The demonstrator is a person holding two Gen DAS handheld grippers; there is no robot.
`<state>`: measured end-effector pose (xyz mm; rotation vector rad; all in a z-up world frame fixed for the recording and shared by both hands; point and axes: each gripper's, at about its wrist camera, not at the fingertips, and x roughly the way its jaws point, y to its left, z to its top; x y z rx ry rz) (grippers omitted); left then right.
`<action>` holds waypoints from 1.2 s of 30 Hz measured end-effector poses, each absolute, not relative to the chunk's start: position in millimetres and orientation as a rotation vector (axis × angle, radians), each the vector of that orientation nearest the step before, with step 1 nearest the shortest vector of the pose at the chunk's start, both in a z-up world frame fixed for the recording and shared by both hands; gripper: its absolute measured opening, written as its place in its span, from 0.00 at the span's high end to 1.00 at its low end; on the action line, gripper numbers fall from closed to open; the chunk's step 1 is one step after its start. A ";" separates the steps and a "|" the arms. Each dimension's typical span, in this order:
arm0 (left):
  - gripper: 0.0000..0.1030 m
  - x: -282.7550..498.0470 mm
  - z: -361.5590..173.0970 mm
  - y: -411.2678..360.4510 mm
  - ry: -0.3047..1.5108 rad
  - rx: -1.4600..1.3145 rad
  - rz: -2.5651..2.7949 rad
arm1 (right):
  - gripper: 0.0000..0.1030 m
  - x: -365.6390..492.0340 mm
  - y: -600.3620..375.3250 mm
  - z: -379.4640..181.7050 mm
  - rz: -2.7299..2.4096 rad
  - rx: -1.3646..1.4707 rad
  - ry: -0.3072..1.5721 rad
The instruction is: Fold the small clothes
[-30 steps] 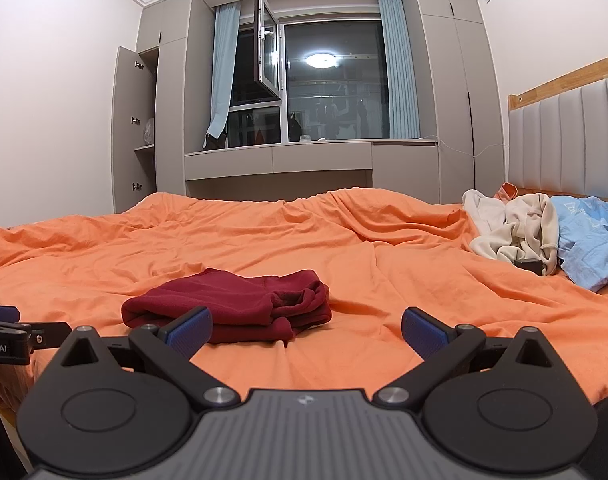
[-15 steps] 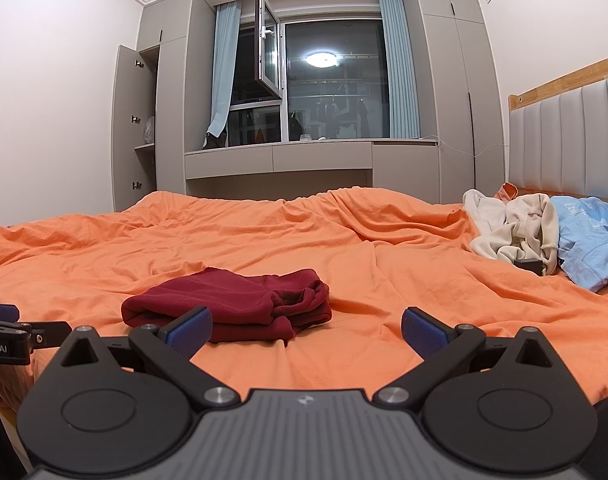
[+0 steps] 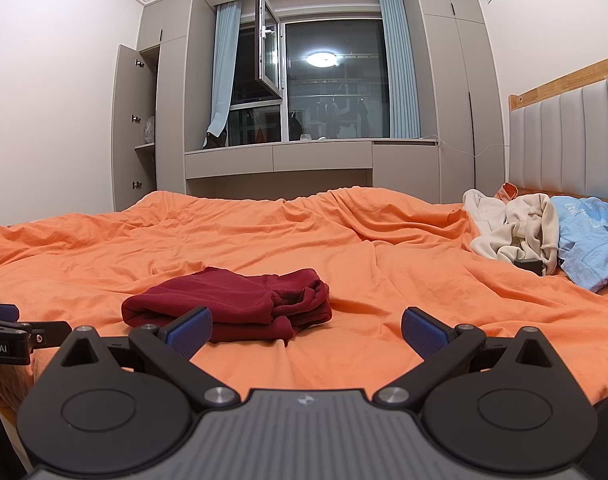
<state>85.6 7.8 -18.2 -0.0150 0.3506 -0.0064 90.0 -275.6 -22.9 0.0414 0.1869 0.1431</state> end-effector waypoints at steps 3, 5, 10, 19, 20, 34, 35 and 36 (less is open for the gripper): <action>0.01 85.5 -18.0 7.6 0.350 -0.014 -0.007 | 0.00 90.0 -275.7 -23.2 0.143 0.041 0.187; 0.01 85.5 -18.0 7.6 0.350 -0.014 -0.007 | 0.00 89.8 -275.5 -23.0 0.143 0.041 0.187; 0.01 85.6 -17.9 7.7 0.350 -0.014 -0.007 | 0.00 89.6 -275.3 -22.5 0.143 0.041 0.188; 0.01 85.6 -17.5 7.7 0.351 -0.014 -0.007 | 0.00 89.4 -275.2 -22.4 0.143 0.040 0.188; 0.01 85.6 -17.5 7.8 0.351 -0.014 -0.007 | 0.00 89.4 -275.0 -22.2 0.143 0.040 0.188; 0.01 85.2 -20.5 9.8 0.357 -0.029 -0.042 | 0.00 89.6 -275.2 -23.0 0.143 0.040 0.189; 0.01 85.0 -20.5 9.4 0.355 -0.025 -0.038 | 0.00 89.6 -275.1 -22.6 0.143 0.039 0.189; 0.01 84.5 -19.8 7.9 0.353 -0.019 -0.031 | 0.00 89.6 -275.1 -22.7 0.143 0.039 0.189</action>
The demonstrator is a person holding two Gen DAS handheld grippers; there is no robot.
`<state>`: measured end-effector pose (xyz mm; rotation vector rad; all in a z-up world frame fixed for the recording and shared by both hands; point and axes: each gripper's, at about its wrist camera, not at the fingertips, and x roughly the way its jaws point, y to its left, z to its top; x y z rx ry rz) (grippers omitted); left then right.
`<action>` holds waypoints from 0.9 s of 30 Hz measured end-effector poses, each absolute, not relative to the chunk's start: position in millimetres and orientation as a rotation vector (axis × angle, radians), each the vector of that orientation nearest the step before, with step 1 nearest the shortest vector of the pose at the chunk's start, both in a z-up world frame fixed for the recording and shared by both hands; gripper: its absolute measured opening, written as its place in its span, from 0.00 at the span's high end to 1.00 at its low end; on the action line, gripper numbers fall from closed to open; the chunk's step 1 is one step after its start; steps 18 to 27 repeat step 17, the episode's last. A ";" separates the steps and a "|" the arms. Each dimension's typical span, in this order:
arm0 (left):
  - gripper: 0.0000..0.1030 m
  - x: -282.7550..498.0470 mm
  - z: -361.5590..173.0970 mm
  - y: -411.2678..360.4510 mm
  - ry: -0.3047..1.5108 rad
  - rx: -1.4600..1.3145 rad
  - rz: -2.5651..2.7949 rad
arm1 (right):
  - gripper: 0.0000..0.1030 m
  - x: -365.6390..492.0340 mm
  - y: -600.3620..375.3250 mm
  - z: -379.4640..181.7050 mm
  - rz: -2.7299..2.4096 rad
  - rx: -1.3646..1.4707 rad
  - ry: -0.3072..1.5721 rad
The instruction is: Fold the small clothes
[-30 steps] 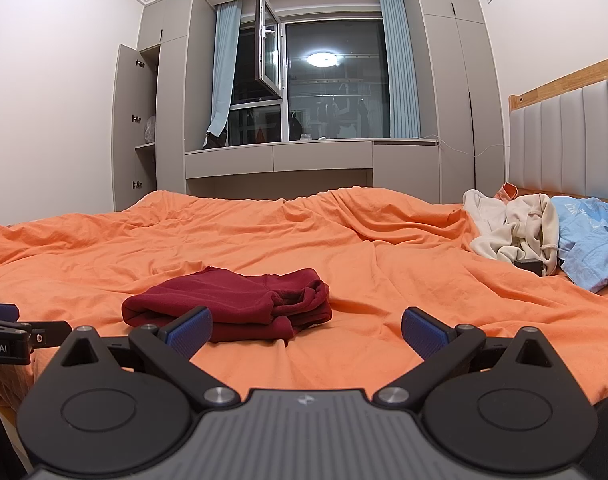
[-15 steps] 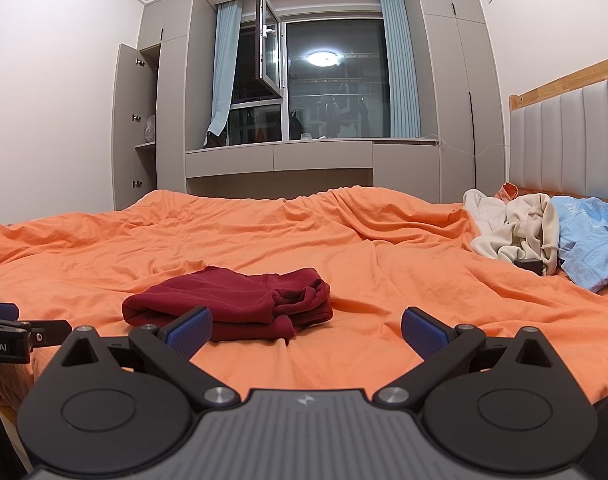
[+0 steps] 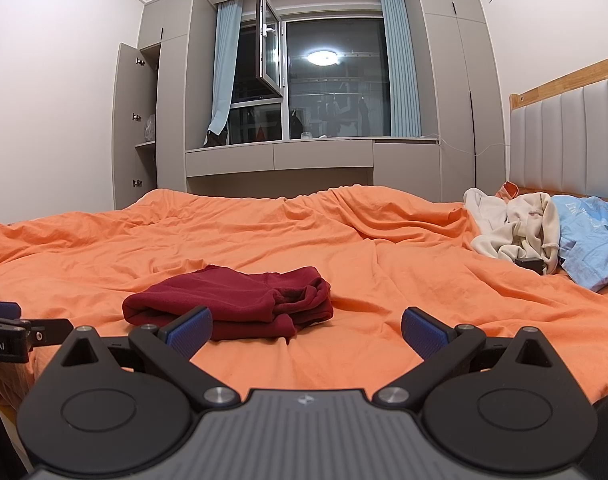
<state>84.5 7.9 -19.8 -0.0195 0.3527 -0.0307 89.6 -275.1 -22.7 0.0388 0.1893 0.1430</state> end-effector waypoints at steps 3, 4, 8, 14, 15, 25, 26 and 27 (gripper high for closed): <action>0.01 83.6 -17.7 6.1 0.348 -0.016 0.009 | 0.00 89.5 -275.0 -22.6 0.143 0.039 0.189; 0.01 83.6 -17.3 6.2 0.351 -0.018 0.007 | 0.00 89.4 -274.9 -22.5 0.143 0.040 0.189; 0.01 85.0 -17.9 7.4 0.370 -0.040 -0.010 | 0.00 89.5 -274.8 -22.3 0.143 0.039 0.189; 0.01 85.9 -19.1 8.6 0.381 -0.049 0.006 | 0.00 89.4 -274.6 -22.1 0.143 0.039 0.190; 0.01 86.3 -19.4 8.8 0.385 -0.049 0.007 | 0.00 89.5 -274.8 -22.7 0.144 0.040 0.191; 0.01 87.3 -19.3 8.9 0.391 -0.053 0.009 | 0.00 89.8 -274.3 -27.2 0.145 0.040 0.193; 0.01 87.3 -19.3 8.9 0.391 -0.053 0.009 | 0.00 89.8 -274.3 -27.2 0.145 0.040 0.193; 0.01 87.3 -19.3 8.9 0.391 -0.053 0.009 | 0.00 89.8 -274.3 -27.2 0.145 0.040 0.193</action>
